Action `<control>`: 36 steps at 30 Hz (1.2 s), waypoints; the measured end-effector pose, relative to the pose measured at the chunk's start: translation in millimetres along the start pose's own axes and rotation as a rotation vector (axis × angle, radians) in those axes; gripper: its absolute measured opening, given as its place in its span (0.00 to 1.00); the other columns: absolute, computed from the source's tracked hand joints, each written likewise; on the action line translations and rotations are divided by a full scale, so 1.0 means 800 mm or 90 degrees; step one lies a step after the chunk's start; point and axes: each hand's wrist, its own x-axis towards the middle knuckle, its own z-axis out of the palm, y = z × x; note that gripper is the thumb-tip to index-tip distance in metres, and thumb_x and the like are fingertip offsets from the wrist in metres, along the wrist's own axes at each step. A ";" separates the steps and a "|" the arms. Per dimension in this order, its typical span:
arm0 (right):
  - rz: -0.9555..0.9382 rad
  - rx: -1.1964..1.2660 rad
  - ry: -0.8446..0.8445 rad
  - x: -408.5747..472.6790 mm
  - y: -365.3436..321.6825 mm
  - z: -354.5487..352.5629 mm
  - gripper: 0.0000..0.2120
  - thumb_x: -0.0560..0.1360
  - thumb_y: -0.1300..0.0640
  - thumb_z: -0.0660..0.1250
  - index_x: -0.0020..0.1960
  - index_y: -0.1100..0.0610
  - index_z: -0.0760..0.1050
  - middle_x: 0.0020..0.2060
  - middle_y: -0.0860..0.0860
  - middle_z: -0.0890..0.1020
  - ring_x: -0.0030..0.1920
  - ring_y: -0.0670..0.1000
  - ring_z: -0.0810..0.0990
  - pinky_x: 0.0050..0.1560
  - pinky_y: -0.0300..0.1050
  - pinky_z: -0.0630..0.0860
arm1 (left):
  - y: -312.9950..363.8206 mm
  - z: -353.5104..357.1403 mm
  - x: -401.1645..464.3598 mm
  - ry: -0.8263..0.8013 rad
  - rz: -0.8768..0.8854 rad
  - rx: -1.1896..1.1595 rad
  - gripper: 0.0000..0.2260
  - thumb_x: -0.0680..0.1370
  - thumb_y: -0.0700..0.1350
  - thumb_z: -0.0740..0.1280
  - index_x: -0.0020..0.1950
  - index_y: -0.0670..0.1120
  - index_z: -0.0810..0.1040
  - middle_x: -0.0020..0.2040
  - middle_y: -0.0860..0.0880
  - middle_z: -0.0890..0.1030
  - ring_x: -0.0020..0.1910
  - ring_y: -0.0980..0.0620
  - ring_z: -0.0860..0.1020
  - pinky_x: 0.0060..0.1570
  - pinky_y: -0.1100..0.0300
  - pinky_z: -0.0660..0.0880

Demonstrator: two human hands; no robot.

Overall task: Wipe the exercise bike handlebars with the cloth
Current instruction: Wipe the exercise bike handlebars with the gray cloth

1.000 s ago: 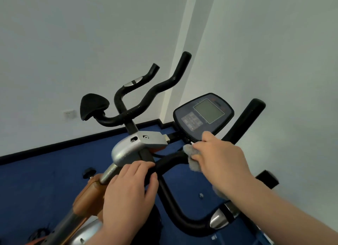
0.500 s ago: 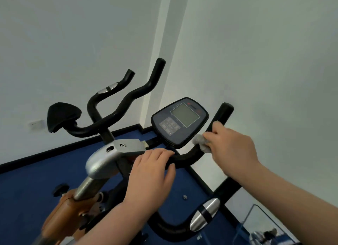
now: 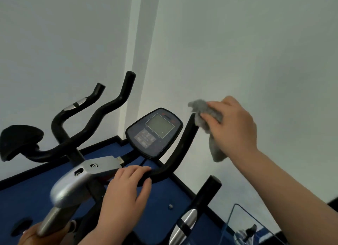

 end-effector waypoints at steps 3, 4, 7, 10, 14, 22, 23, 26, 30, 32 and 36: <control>0.009 0.057 -0.093 0.043 -0.012 0.005 0.10 0.75 0.47 0.64 0.55 0.40 0.77 0.40 0.44 0.70 0.39 0.46 0.74 0.36 0.42 0.66 | -0.001 0.000 -0.001 0.000 -0.004 -0.010 0.12 0.76 0.51 0.62 0.59 0.56 0.76 0.53 0.63 0.74 0.56 0.62 0.68 0.56 0.62 0.67; -0.008 0.025 -0.166 0.046 -0.016 0.011 0.10 0.76 0.46 0.64 0.56 0.41 0.77 0.43 0.45 0.71 0.43 0.49 0.74 0.40 0.43 0.67 | -0.001 -0.001 -0.001 0.000 -0.005 -0.015 0.12 0.76 0.50 0.63 0.59 0.56 0.76 0.53 0.63 0.74 0.56 0.63 0.68 0.55 0.63 0.67; 0.005 -0.027 -0.243 0.039 -0.007 0.015 0.10 0.75 0.44 0.63 0.50 0.46 0.79 0.41 0.48 0.74 0.44 0.52 0.74 0.42 0.46 0.67 | -0.001 -0.001 0.001 0.002 -0.009 -0.032 0.11 0.76 0.50 0.63 0.59 0.56 0.76 0.52 0.65 0.73 0.54 0.64 0.67 0.54 0.65 0.65; 0.072 0.054 -0.248 0.040 0.022 -0.008 0.11 0.73 0.46 0.66 0.37 0.53 0.79 0.32 0.50 0.78 0.38 0.52 0.78 0.41 0.48 0.73 | -0.003 -0.001 -0.001 0.003 -0.005 -0.037 0.12 0.76 0.51 0.62 0.59 0.56 0.76 0.52 0.66 0.73 0.55 0.65 0.66 0.53 0.65 0.65; 0.111 0.177 -0.164 0.045 0.002 0.004 0.09 0.73 0.49 0.69 0.36 0.50 0.80 0.30 0.46 0.78 0.36 0.49 0.78 0.39 0.44 0.72 | -0.002 0.002 0.000 0.009 -0.006 -0.024 0.12 0.77 0.51 0.62 0.59 0.56 0.76 0.52 0.64 0.74 0.55 0.63 0.67 0.53 0.64 0.65; 0.195 0.183 -0.133 0.007 0.006 0.001 0.16 0.74 0.48 0.66 0.32 0.57 0.77 0.30 0.54 0.79 0.34 0.56 0.78 0.35 0.51 0.74 | -0.005 0.002 0.001 0.013 0.000 -0.040 0.11 0.76 0.50 0.63 0.58 0.56 0.76 0.52 0.63 0.74 0.54 0.62 0.68 0.53 0.61 0.69; 0.212 0.207 -0.105 0.004 0.003 0.004 0.16 0.74 0.49 0.67 0.32 0.59 0.76 0.30 0.56 0.79 0.34 0.57 0.78 0.36 0.52 0.74 | -0.005 0.002 0.001 0.015 0.001 -0.038 0.12 0.76 0.50 0.62 0.58 0.56 0.76 0.52 0.63 0.74 0.54 0.62 0.68 0.53 0.60 0.69; 0.270 0.163 -0.021 -0.015 -0.020 0.035 0.17 0.76 0.49 0.64 0.31 0.55 0.68 0.32 0.49 0.72 0.33 0.53 0.71 0.32 0.45 0.64 | -0.006 0.003 0.001 0.012 0.003 -0.032 0.12 0.76 0.51 0.62 0.58 0.56 0.76 0.51 0.63 0.74 0.54 0.62 0.68 0.53 0.61 0.68; 0.323 0.102 0.004 -0.038 -0.032 0.056 0.14 0.78 0.47 0.60 0.35 0.50 0.69 0.38 0.50 0.74 0.35 0.52 0.71 0.30 0.41 0.60 | -0.005 0.004 0.001 0.018 0.008 -0.029 0.11 0.76 0.50 0.62 0.58 0.55 0.76 0.51 0.62 0.75 0.53 0.60 0.69 0.53 0.60 0.68; 0.335 0.067 -0.048 -0.049 -0.033 0.061 0.15 0.78 0.47 0.59 0.34 0.51 0.68 0.38 0.52 0.75 0.33 0.52 0.71 0.30 0.42 0.60 | -0.005 0.004 0.001 0.019 0.008 -0.029 0.11 0.76 0.50 0.63 0.58 0.55 0.77 0.51 0.61 0.75 0.53 0.59 0.69 0.53 0.60 0.68; 0.323 -0.003 -0.200 -0.085 -0.046 0.080 0.15 0.80 0.49 0.57 0.42 0.57 0.75 0.44 0.54 0.77 0.38 0.54 0.74 0.37 0.44 0.66 | -0.004 0.003 0.000 0.029 0.010 -0.031 0.11 0.76 0.50 0.63 0.57 0.55 0.77 0.51 0.61 0.75 0.53 0.59 0.69 0.52 0.60 0.69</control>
